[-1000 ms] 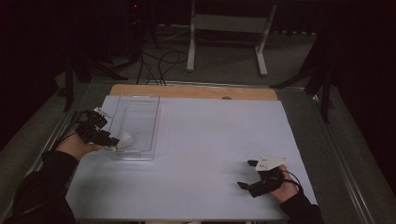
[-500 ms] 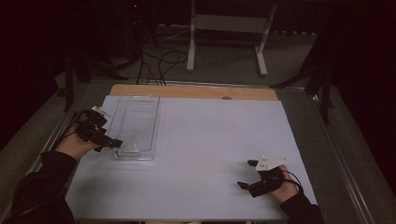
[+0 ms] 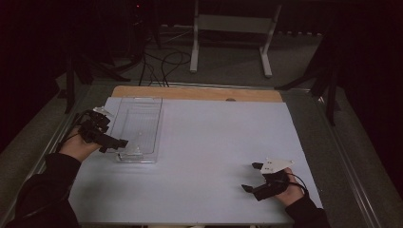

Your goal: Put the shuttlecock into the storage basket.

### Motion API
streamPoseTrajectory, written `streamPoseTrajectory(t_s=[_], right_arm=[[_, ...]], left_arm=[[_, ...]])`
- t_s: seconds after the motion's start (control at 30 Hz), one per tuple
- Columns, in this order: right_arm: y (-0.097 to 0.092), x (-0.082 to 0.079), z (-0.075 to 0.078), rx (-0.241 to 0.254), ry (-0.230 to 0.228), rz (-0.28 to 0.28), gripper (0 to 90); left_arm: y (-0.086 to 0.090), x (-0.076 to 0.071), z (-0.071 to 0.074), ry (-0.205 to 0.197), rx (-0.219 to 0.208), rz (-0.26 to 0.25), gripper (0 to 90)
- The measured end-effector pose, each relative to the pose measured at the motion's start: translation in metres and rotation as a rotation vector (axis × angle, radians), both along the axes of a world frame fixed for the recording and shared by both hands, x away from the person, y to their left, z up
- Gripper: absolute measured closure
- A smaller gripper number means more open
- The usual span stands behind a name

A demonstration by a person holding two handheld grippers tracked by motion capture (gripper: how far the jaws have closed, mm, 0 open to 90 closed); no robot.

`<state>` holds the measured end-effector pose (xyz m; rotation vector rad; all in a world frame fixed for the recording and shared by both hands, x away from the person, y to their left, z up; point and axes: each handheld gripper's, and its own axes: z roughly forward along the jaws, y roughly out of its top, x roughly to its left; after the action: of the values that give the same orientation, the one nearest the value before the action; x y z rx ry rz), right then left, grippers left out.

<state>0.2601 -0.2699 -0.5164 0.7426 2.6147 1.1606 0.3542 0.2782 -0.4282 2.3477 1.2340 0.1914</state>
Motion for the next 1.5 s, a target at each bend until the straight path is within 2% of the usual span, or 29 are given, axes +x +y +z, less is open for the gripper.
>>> streamPoseTrajectory(t_s=[0.17,0.4,0.53,0.73,0.9,1.17,1.27,1.4,1.5], right_arm=[[0.0,0.0,0.0,0.0,0.003,-0.001,9.6],[-0.001,0.0,0.0,-0.001,0.004,-0.001,9.6],[0.0,0.0,0.0,-0.001,0.003,-0.002,9.6],[-0.001,0.0,0.0,0.0,0.005,-0.003,9.6],[-0.001,0.001,0.0,-0.001,0.004,-0.002,9.6],[-0.001,0.0,0.0,0.001,0.003,-0.006,9.6],[-0.001,0.0,0.0,0.004,0.006,-0.007,9.6],[-0.001,0.0,0.0,0.001,0.005,-0.005,9.6],[0.0,0.0,0.0,0.002,0.006,-0.003,9.6]], left_arm=[[-0.008,-0.002,0.005,-0.036,-0.014,-0.027,0.0],[-0.02,-0.002,0.006,-0.051,-0.016,-0.052,0.0],[-0.027,-0.002,0.007,-0.065,-0.032,-0.075,0.0],[-0.037,-0.003,0.015,-0.085,-0.039,-0.086,0.0],[-0.044,-0.003,0.024,-0.099,-0.064,-0.103,0.0],[-0.054,-0.003,0.028,-0.139,-0.114,-0.128,0.0],[-0.058,-0.004,0.03,-0.142,-0.125,-0.134,0.0],[-0.067,-0.005,0.034,-0.151,-0.131,-0.154,0.0],[-0.077,-0.007,0.035,-0.154,-0.12,-0.17,0.0]])
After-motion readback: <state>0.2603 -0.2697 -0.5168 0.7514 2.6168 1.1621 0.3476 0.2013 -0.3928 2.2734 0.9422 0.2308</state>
